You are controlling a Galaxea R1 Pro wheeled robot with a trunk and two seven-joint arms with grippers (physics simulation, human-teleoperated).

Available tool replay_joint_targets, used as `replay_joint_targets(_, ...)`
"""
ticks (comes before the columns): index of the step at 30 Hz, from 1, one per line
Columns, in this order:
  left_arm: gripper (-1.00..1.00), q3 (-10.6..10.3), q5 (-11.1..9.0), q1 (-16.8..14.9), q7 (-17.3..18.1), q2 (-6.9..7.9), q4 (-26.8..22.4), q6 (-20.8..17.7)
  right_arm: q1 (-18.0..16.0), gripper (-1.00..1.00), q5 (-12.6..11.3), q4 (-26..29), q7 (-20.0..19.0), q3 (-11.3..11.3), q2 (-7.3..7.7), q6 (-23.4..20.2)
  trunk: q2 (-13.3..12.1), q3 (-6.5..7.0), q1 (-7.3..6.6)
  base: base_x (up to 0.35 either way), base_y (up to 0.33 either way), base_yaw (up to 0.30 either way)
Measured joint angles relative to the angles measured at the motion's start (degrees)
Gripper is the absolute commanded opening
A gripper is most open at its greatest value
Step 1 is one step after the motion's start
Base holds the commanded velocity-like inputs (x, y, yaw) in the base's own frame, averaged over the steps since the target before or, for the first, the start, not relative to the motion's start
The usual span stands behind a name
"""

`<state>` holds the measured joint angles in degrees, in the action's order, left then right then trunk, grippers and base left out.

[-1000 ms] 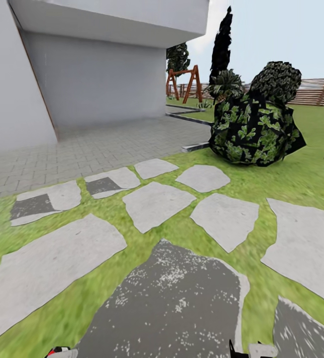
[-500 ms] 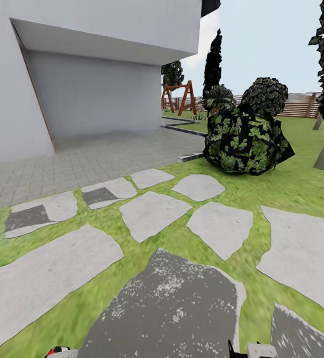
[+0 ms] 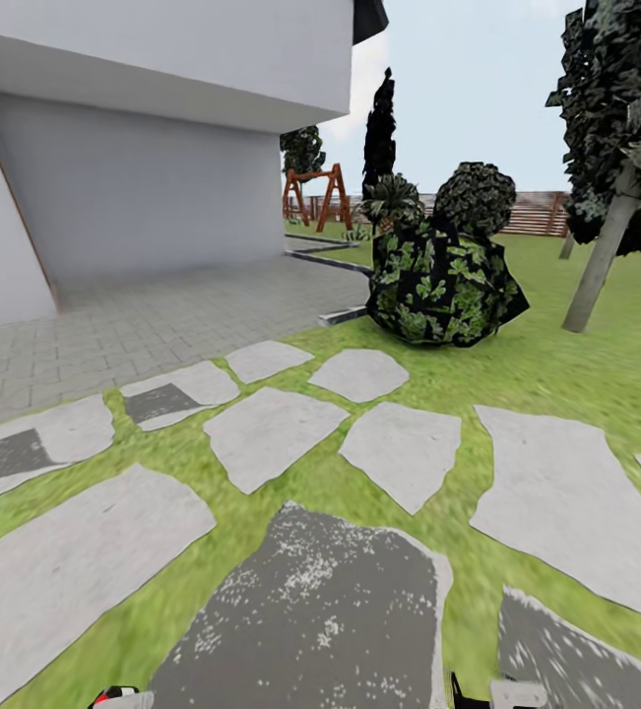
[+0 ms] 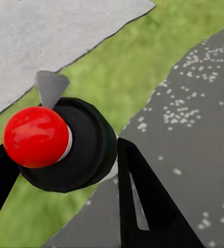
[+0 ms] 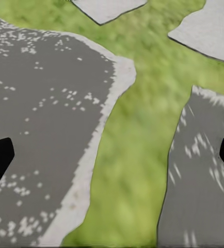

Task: Pick up the pesticide atomizer in the garden and spray insectifuge to fully cover both potted plants in the garden.

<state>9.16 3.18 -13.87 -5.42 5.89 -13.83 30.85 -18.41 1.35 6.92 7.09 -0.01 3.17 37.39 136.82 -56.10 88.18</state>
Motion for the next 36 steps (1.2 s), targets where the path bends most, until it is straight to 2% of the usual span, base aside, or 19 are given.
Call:
replay_joint_targets(20, -1.0, 0.0, -0.01, 0.0, 0.0, -0.01, 0.0, 0.0, 0.0, 1.0, 0.0, 0.0, 0.0, 0.0, 0.0, 0.0, -8.02, 3.59, -4.39, 0.0, 0.0, -0.267)
replay_joint_targets(36, -1.0, 0.02, 0.0, 0.01, -0.08, -0.14, 0.0, -0.04, 0.0, 1.0, 0.0, 0.0, 0.0, 0.0, 0.0, 0.0, -8.04, 3.6, -4.4, 0.0, 0.0, -0.267)
